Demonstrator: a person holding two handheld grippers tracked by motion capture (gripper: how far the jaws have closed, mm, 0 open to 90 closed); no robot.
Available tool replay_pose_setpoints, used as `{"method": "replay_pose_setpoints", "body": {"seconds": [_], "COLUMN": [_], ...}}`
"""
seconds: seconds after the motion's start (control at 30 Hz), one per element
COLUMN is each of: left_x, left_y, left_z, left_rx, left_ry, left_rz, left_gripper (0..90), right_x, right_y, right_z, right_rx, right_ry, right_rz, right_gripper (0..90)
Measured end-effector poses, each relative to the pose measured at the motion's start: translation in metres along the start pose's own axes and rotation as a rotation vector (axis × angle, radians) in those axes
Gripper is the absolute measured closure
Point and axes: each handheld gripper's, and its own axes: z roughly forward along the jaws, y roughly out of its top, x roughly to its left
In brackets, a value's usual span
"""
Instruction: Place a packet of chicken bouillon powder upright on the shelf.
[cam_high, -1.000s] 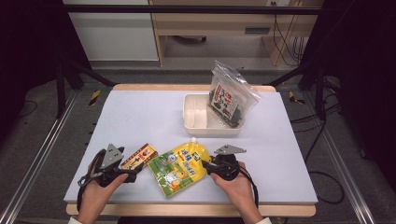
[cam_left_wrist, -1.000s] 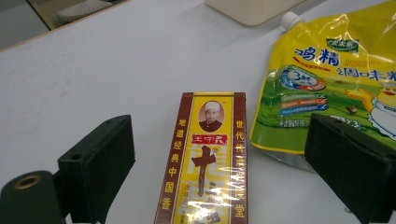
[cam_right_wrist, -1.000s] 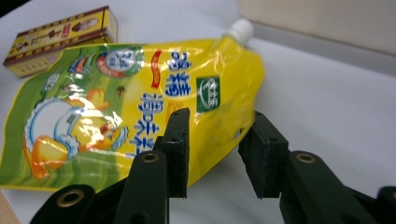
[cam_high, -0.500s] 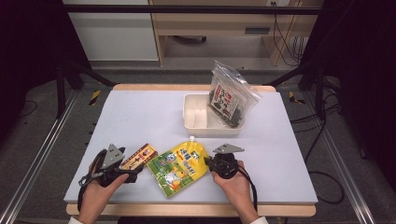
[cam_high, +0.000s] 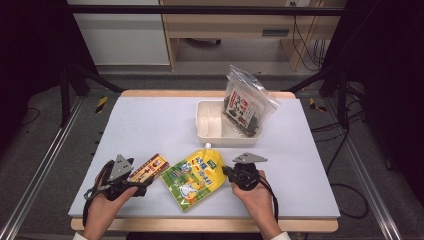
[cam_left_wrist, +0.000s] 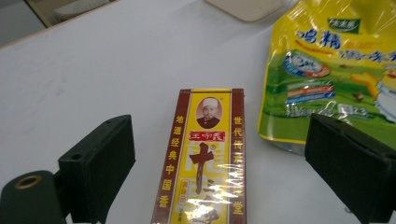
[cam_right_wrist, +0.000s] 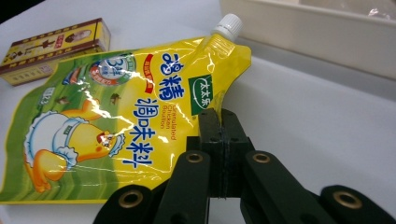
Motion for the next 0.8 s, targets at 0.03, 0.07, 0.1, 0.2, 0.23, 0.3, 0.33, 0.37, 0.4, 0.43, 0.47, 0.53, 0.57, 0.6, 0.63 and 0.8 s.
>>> {"method": "replay_pose_setpoints", "body": {"seconds": [0.03, 0.07, 0.1, 0.2, 0.23, 0.3, 0.33, 0.37, 0.4, 0.43, 0.47, 0.53, 0.57, 0.6, 0.63, 0.8], "left_x": [-0.001, -0.004, -0.005, -0.007, -0.007, -0.007, -0.006, -0.006, -0.006, -0.005, -0.004, -0.002, -0.001, -0.001, 0.0, 0.0], "left_y": [0.001, 0.002, 0.002, 0.003, 0.003, 0.004, 0.005, 0.007, 0.01, 0.013, 0.016, 0.023, 0.026, 0.03, 0.033, 0.055], "left_z": [0.0, 0.0, 0.001, 0.003, 0.004, 0.004, 0.004, 0.003, 0.003, 0.002, 0.001, 0.0, -0.001, -0.001, -0.001, 0.0], "left_rx": [0.018, 0.022, 0.02, 0.024, 0.024, 0.021, 0.024, 0.025, 0.02, 0.024, 0.028, 0.021, 0.023, 0.02, 0.022, 0.033], "left_ry": [0.02, 0.016, 0.009, -0.02, -0.029, -0.034, -0.041, -0.049, -0.059, -0.072, -0.082, -0.099, -0.103, -0.12, -0.13, -0.169], "left_rz": [0.042, 0.059, 0.058, 0.048, 0.046, 0.046, 0.045, 0.046, 0.039, 0.036, 0.044, 0.041, 0.047, 0.044, 0.045, 0.107], "left_gripper": [8.2, 8.5, 8.5, 8.5, 8.5, 8.5, 8.5, 8.4, 8.4, 8.3, 8.3, 8.3, 8.3, 8.2, 8.2, 6.9], "right_x": [-0.001, -0.001, -0.002, -0.004, -0.005, -0.009, -0.012, -0.014, -0.016, -0.018, -0.019, -0.021, -0.021, -0.021, -0.021, -0.017], "right_y": [0.001, 0.002, 0.005, 0.01, 0.012, 0.017, 0.02, 0.024, 0.028, 0.034, 0.039, 0.05, 0.056, 0.061, 0.068, 0.095], "right_z": [-0.002, -0.004, -0.006, -0.012, -0.014, -0.018, -0.02, -0.022, -0.025, -0.028, -0.03, -0.036, -0.038, -0.04, -0.043, -0.051], "right_rx": [-0.003, -0.002, -0.006, -0.015, -0.014, -0.01, -0.01, -0.009, -0.004, 0.004, 0.013, 0.029, 0.034, 0.036, 0.039, 0.055], "right_ry": [0.0, 0.002, 0.008, 0.016, 0.015, 0.019, 0.016, 0.013, 0.012, 0.019, 0.03, 0.043, 0.053, 0.059, 0.065, 0.086], "right_rz": [-0.005, -0.015, -0.033, -0.055, -0.064, -0.084, -0.094, -0.097, -0.109, -0.13, -0.145, -0.186, -0.205, -0.216, -0.232, -0.318], "right_gripper": [90.0, 90.0, 90.0, 90.0, 90.0, 90.0, 90.0, 90.0, 90.0, 90.0, 90.0, 90.0, 90.0, 90.0, 90.0, 90.0]}}
